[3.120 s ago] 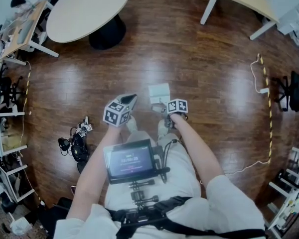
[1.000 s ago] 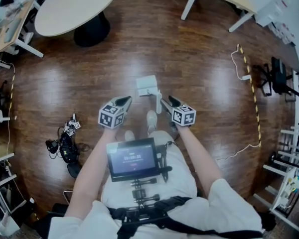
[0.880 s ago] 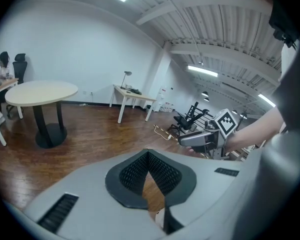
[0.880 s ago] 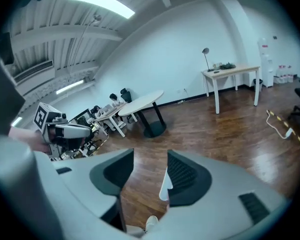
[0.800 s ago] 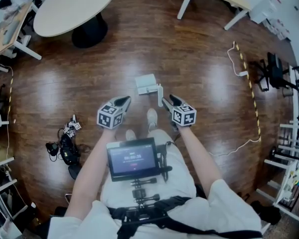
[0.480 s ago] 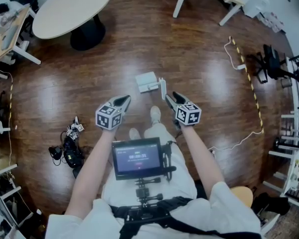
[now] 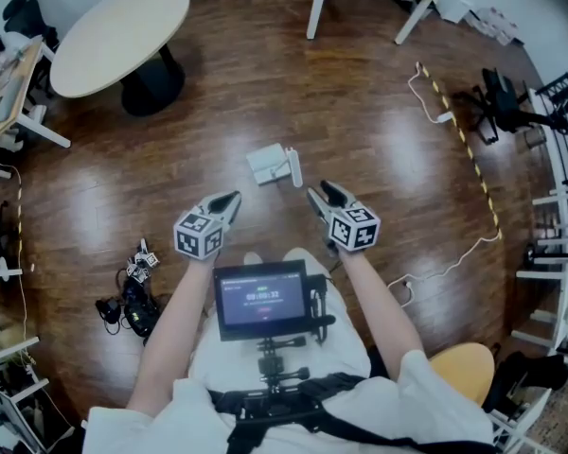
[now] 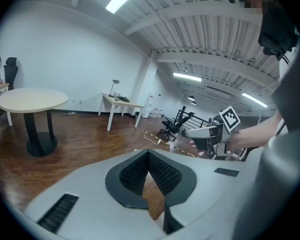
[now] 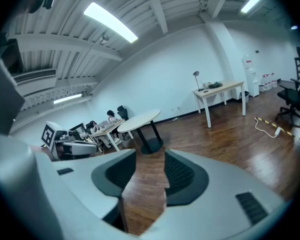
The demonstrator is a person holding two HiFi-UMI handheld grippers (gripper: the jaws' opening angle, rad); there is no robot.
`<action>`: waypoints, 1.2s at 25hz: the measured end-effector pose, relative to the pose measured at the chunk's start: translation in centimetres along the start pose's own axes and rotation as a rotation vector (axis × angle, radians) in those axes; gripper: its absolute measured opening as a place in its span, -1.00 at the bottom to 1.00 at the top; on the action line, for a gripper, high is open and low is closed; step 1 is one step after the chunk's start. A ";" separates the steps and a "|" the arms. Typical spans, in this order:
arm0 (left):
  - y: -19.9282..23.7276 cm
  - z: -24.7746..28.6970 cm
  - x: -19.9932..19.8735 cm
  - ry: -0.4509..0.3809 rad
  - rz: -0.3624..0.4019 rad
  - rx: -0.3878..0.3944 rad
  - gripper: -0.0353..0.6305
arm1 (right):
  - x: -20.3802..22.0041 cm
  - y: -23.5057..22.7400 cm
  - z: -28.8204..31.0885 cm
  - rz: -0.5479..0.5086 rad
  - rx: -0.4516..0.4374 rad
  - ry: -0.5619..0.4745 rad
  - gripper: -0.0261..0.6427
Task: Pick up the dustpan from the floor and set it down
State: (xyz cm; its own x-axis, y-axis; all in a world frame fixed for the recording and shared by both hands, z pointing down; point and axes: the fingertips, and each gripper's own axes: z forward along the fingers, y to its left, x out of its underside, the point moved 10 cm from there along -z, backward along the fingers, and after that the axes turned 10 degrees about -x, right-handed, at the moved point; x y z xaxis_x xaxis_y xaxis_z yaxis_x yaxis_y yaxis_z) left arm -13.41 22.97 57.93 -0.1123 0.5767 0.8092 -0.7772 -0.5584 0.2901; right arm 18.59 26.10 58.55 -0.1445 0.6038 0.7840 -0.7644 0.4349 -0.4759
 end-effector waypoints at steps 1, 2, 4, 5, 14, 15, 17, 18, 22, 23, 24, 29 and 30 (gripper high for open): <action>-0.4 -0.1 -0.2 -0.006 0.005 0.000 -0.91 | 0.1 0.1 -0.5 0.004 -0.004 -0.006 -0.36; -0.5 -0.2 -0.6 -0.012 0.009 -0.001 -0.91 | 0.2 0.2 -0.7 0.010 -0.008 -0.008 -0.36; 0.2 -0.6 -1.6 -0.021 0.011 -0.008 -0.91 | 0.1 0.8 -0.2 0.025 -0.009 0.002 -0.36; 0.2 -0.7 -1.8 -0.023 0.009 -0.016 -0.91 | 0.4 0.8 -0.3 0.032 -0.008 0.011 -0.36; -7.7 0.0 0.7 -0.029 -0.009 -0.075 -0.91 | 1.9 -3.9 -7.9 -0.001 -0.023 0.059 -0.36; -8.2 -0.1 1.1 -0.028 -0.017 -0.082 -0.91 | 1.9 -4.2 -8.4 -0.005 -0.027 0.062 -0.36; -9.2 -0.4 1.6 -0.025 -0.026 -0.095 -0.91 | 1.4 -4.7 -9.1 -0.023 -0.035 0.066 -0.36; -9.7 -0.5 1.7 -0.024 -0.027 -0.102 -0.91 | 0.9 -4.8 -9.5 -0.032 -0.040 0.066 -0.36; -12.7 -1.4 3.7 -0.027 -0.035 -0.139 -0.91 | 1.9 -5.8 -11.8 -0.040 -0.074 0.067 -0.36; -14.1 -1.9 5.0 -0.030 -0.035 -0.150 -0.91 | 3.0 -5.9 -13.0 -0.044 -0.086 0.064 -0.36; -15.4 -2.4 6.2 -0.033 -0.036 -0.160 -0.91 | 4.0 -5.9 -14.2 -0.049 -0.097 0.062 -0.36; -16.9 -3.0 6.9 -0.019 -0.062 -0.187 -0.91 | 3.9 -6.5 -14.9 -0.053 -0.122 0.092 -0.36; -17.4 -3.2 7.5 -0.015 -0.068 -0.190 -0.91 | 4.4 -6.6 -15.3 -0.051 -0.124 0.098 -0.36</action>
State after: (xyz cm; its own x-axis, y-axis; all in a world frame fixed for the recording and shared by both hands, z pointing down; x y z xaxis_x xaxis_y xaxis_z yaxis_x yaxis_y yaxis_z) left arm -2.71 38.96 57.32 -0.0473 0.5995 0.7990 -0.8859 -0.3948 0.2437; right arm 32.62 36.05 59.04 -0.0412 0.6383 0.7687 -0.6847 0.5423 -0.4870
